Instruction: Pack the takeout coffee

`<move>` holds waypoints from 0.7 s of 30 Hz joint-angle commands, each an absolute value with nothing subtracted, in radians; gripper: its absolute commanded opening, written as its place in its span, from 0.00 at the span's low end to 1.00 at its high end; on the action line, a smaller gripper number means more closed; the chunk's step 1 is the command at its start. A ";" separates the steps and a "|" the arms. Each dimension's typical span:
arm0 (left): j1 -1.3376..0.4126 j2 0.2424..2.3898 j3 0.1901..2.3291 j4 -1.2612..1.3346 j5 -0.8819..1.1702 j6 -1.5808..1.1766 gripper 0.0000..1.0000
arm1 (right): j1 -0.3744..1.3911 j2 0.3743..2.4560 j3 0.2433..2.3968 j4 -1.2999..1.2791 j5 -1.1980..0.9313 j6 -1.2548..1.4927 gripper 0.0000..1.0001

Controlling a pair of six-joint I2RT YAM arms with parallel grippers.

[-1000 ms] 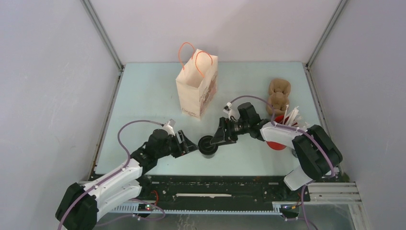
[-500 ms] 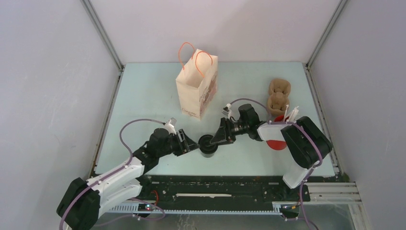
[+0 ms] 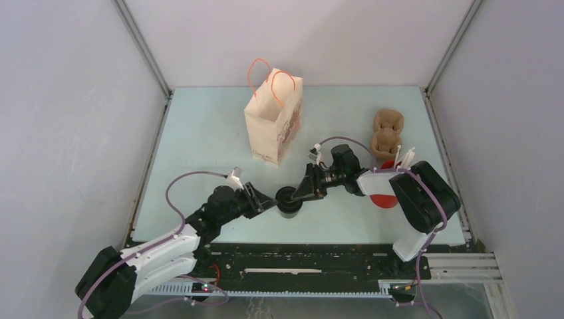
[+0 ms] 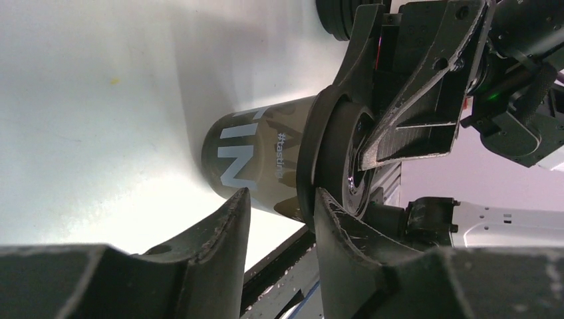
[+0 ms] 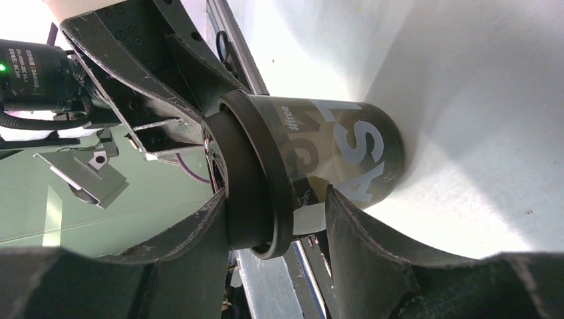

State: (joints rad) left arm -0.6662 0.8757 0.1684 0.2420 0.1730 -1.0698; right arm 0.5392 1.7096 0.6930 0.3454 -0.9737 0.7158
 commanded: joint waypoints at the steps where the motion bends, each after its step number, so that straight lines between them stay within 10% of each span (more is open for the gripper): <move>1: -0.695 0.948 0.063 -0.132 -0.042 -1.025 0.42 | 0.581 1.805 0.642 0.203 -0.720 0.607 0.58; 21: -0.689 0.799 0.383 -0.096 0.085 -0.882 0.76 | 0.594 1.602 0.822 -0.042 -0.716 0.515 0.84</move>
State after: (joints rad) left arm -0.6914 0.7689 0.2695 -0.0582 0.0837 -0.9642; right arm 0.6075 1.6047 0.8017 0.0063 -0.7567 0.5575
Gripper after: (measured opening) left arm 0.718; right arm 0.831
